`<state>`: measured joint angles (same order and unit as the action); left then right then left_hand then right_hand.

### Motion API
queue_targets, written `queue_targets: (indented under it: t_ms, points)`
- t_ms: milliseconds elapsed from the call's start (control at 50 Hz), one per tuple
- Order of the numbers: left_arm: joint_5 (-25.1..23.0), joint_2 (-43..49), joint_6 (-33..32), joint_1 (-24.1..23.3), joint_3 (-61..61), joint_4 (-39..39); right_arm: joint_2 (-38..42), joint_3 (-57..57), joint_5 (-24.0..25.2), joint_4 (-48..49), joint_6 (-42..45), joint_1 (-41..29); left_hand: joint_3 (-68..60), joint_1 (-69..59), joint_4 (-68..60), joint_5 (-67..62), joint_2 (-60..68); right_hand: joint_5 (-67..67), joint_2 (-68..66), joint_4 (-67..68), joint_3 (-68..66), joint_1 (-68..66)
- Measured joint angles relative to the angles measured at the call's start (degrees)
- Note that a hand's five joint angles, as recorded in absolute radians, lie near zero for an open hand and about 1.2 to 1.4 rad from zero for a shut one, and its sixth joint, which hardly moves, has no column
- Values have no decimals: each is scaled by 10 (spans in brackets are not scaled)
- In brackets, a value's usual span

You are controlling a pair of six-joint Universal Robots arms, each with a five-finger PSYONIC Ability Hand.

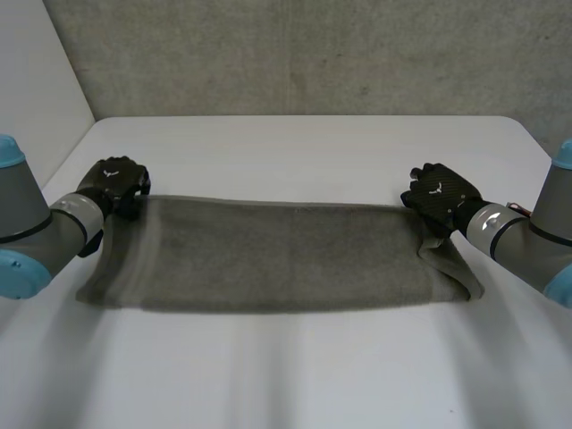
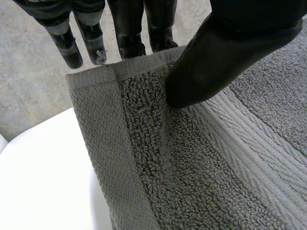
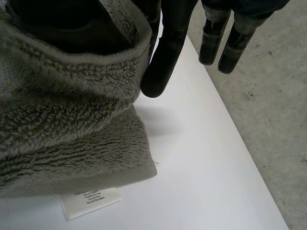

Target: Fold the towel.

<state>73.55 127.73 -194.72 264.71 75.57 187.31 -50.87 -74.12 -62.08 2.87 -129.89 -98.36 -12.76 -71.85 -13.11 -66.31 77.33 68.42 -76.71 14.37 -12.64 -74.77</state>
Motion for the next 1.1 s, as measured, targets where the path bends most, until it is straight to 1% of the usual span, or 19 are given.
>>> queue_targets:
  t_ms: [120, 140, 160, 180, 200, 240, 260, 280, 320, 380, 440, 600, 640, 680, 720, 740, 860, 1000, 1100]
  points:
    - [0, 10, 0, -7, -8, 1, 11, 13, 0, 2, 1, 0, 0, 0, 0, 0, 0, -1, 1, 0, 0, 1]
    - [0, 11, 0, -7, -9, 1, 13, 14, 0, 2, 1, 0, 0, 0, 0, 0, 0, -17, 14, 0, 0, 14]
    - [1, 13, 0, -8, -9, 1, 16, 16, -1, 3, 1, 0, 0, 13, 0, 18, -25, -80, 80, 0, 0, 68]
    - [2, 15, 0, -9, -9, 1, 18, 17, -2, 4, 2, 0, 0, 96, 0, 120, -125, -141, 140, 0, 0, 127]
    - [3, 15, 0, -10, -9, 1, 19, 18, -3, 4, 2, 0, 0, 143, 0, 169, -174, -175, 166, 0, 0, 161]
    - [9, 16, -2, -13, -8, 0, 21, 20, -10, 9, 2, 0, 0, 368, 0, 388, -402, -278, 268, 0, 0, 259]
    - [11, 16, -2, -14, -8, 0, 20, 20, -12, 11, 1, 0, 0, 423, 0, 448, -448, -331, 316, 0, 0, 309]
    - [19, 13, -5, -17, -7, 0, 15, 20, -18, 18, -1, 0, 0, 523, 0, 568, -572, -434, 402, 0, 0, 393]
    - [27, 9, -8, -21, -6, -1, 5, 19, -21, 27, -5, 0, 0, 549, 0, 613, -609, -523, 483, 0, 0, 474]
    - [39, -8, -9, -26, -2, -1, -22, 12, -23, 44, -23, -1, 0, 551, 0, 618, -611, -640, 598, 0, 0, 577]
    - [48, -33, -8, -30, 5, -2, -56, 1, -23, 61, -56, -1, 0, 551, 0, 618, -611, -648, 626, 0, 0, 605]
    - [51, -132, -2, -37, 54, 0, -146, -43, -16, 104, -175, 4, 0, 551, 0, 618, -611, -642, 622, 0, 0, 605]
    - [50, -152, 2, -40, 68, 0, -154, -50, -10, 106, -188, 6, 0, 551, 0, 618, -611, -613, 596, 0, 0, 576]
    - [49, -165, 7, -43, 79, 1, -156, -55, 3, 108, -196, 10, 0, 551, 0, 618, -611, -517, 508, 0, 0, 493]
    - [47, -177, 15, -49, 92, 1, -149, -58, 26, 110, -200, 15, 0, 551, 0, 618, -612, -394, 379, 0, 0, 370]
    - [47, -179, 17, -51, 95, 1, -145, -58, 31, 110, -200, 16, 0, 551, 0, 618, -611, -385, 367, 0, 0, 356]
    - [46, -185, 28, -62, 114, 1, -94, -35, 59, 110, -195, 21, 0, 551, 0, 618, -611, -638, 596, 0, 0, 576]
    - [47, -183, 30, -68, 125, 1, -19, 34, 38, 71, -197, 22, 0, 551, 0, 618, -611, -650, 627, 0, 0, 613]
    - [47, -183, 29, -67, 127, 0, 23, 88, 0, 1, -215, 22, 0, 551, 0, 618, -611, -650, 627, 0, 0, 613]
